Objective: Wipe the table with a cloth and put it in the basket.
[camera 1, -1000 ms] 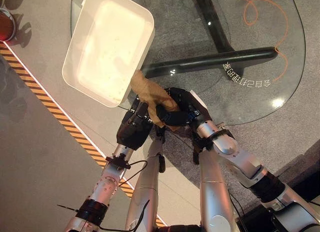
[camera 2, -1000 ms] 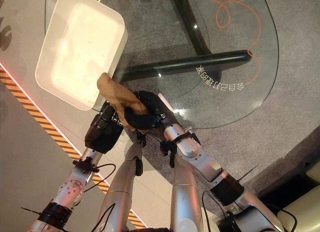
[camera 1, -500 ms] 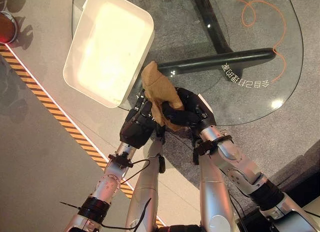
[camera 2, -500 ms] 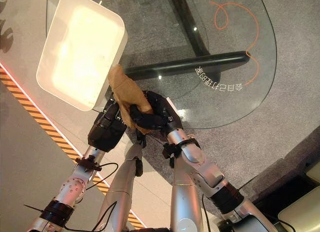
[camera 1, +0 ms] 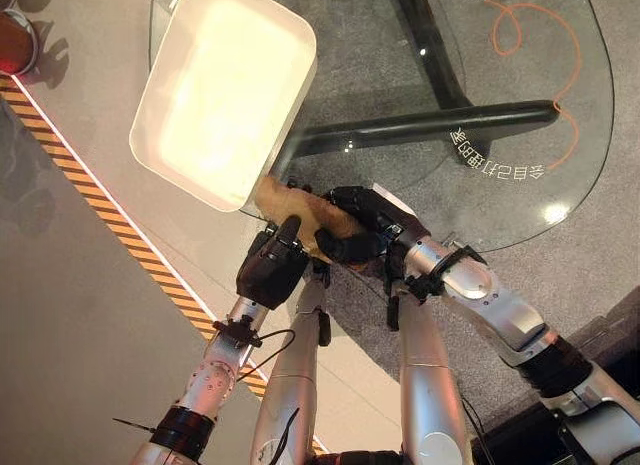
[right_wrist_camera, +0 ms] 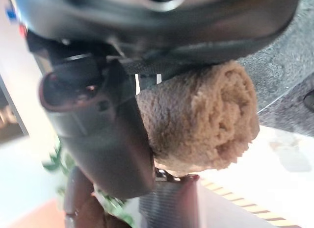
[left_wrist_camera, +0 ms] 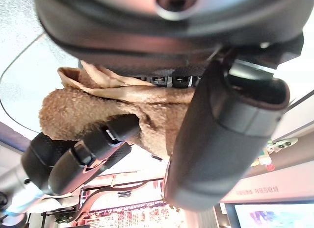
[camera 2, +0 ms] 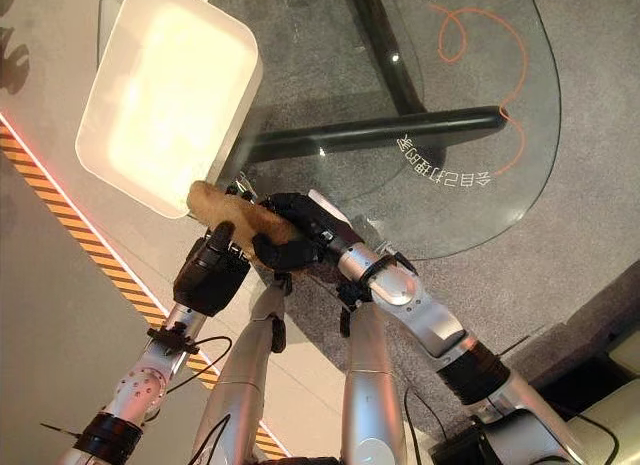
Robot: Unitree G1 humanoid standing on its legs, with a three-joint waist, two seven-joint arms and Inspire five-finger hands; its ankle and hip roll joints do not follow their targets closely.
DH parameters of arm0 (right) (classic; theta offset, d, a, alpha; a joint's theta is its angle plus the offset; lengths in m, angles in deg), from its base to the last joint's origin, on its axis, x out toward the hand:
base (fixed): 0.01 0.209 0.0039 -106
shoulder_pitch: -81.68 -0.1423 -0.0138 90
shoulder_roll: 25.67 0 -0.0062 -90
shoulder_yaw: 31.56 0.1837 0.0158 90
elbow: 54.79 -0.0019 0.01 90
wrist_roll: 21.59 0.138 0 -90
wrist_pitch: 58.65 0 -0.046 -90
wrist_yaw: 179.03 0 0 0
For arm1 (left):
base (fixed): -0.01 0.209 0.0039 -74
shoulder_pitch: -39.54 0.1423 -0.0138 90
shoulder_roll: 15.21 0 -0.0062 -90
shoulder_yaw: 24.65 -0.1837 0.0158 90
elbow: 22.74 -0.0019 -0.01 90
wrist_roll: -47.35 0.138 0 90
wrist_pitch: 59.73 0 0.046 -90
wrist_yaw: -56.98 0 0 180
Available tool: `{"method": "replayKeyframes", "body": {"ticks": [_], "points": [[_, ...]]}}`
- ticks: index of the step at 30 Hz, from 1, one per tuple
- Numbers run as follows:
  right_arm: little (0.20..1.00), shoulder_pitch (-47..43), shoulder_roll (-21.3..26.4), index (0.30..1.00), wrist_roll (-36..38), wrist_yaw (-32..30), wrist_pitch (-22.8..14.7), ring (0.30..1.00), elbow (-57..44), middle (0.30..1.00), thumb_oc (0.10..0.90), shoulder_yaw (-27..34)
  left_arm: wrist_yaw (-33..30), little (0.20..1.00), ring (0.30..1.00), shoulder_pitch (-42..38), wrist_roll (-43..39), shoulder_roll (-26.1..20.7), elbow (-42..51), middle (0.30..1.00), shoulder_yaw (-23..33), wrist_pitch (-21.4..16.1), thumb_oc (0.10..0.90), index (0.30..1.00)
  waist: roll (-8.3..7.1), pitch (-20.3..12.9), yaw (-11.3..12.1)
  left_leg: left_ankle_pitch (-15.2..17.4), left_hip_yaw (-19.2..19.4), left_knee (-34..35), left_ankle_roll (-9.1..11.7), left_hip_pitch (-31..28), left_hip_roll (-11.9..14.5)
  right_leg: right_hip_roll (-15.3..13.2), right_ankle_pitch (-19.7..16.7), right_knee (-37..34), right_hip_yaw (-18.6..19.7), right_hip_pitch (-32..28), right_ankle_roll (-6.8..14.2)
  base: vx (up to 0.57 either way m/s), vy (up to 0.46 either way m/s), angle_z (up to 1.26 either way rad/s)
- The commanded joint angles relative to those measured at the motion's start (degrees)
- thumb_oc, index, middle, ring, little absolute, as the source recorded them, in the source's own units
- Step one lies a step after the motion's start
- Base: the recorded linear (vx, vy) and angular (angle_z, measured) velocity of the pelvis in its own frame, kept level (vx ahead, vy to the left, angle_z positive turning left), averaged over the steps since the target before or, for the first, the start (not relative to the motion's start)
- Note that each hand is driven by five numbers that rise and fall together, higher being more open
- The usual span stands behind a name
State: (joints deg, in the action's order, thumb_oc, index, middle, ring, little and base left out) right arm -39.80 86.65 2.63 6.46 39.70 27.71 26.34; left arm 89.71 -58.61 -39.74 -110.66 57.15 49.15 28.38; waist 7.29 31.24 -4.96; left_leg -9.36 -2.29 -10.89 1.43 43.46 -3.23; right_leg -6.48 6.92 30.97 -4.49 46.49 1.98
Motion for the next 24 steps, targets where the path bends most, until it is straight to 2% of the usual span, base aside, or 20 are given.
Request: {"method": "replayKeyframes", "body": {"ticks": [1,8,13,22,23,24], "points": [[0.200,-2.65,-1.23,0.300,-1.91,7.17,-0.85,0.300,-6.25,0.300,0.100,-10.38,8.61,0.900,0.900,-5.31,0.44,0.39,13.39,0.900,-3.43,0.85,0.800,0.900,0.68,-1.45,0.33,5.16,1.03,-6.38,-0.94,-0.29,-1.22,1.89,-7.72,-10.08,4.09,-1.19,0.73,0.00,0.000,0.00],[0.200,-4.87,-0.06,0.300,-7.23,5.29,-0.10,0.300,-5.13,0.300,0.100,-12.31,7.92,0.900,0.900,-6.12,-0.03,-0.25,13.38,0.900,-4.33,0.19,0.800,0.900,0.34,-1.45,0.40,5.20,0.97,-6.47,-0.87,-0.07,-1.38,2.17,-7.97,-10.40,4.37,-1.09,0.92,0.00,0.000,0.00],[0.200,-5.47,-0.16,0.300,-8.21,5.45,0.95,0.300,-6.32,0.300,0.100,-13.31,7.19,0.900,0.900,-6.21,-0.28,-0.15,13.96,0.900,-4.72,-0.22,0.800,0.900,0.14,-1.45,0.42,5.26,0.91,-6.56,-0.88,0.15,-1.50,2.38,-8.07,-10.51,4.68,-0.92,0.99,0.00,0.000,0.00],[0.200,-7.12,0.18,0.300,-11.70,4.81,2.62,0.300,-6.95,0.300,0.100,-13.75,2.22,0.900,0.900,-5.76,-8.66,2.03,12.53,0.900,-2.73,-3.92,0.800,0.900,-0.34,-1.45,0.67,5.47,0.59,-6.45,-0.96,-0.06,-1.81,3.05,-7.81,-10.80,5.03,-1.25,0.89,0.00,0.000,0.00],[0.200,-7.20,0.29,0.300,-11.65,4.84,2.68,0.300,-7.01,0.300,0.100,-13.63,1.91,0.853,0.860,-5.77,-8.93,2.21,12.40,0.860,-2.43,-4.30,0.753,0.860,-0.47,-1.45,0.69,5.48,0.50,-6.48,-0.94,-0.09,-1.86,3.15,-7.84,-10.89,5.11,-1.35,0.93,0.00,0.000,0.00],[0.200,-7.24,0.33,0.300,-11.82,4.99,2.76,0.300,-7.07,0.300,0.100,-13.51,1.48,0.856,0.862,-5.75,-9.05,2.34,12.28,0.862,-2.18,-4.74,0.756,0.862,-0.55,-1.45,0.72,5.47,0.44,-6.50,-0.91,-0.07,-1.88,3.21,-7.86,-10.93,5.18,-1.37,0.96,0.00,0.000,0.00]]}}
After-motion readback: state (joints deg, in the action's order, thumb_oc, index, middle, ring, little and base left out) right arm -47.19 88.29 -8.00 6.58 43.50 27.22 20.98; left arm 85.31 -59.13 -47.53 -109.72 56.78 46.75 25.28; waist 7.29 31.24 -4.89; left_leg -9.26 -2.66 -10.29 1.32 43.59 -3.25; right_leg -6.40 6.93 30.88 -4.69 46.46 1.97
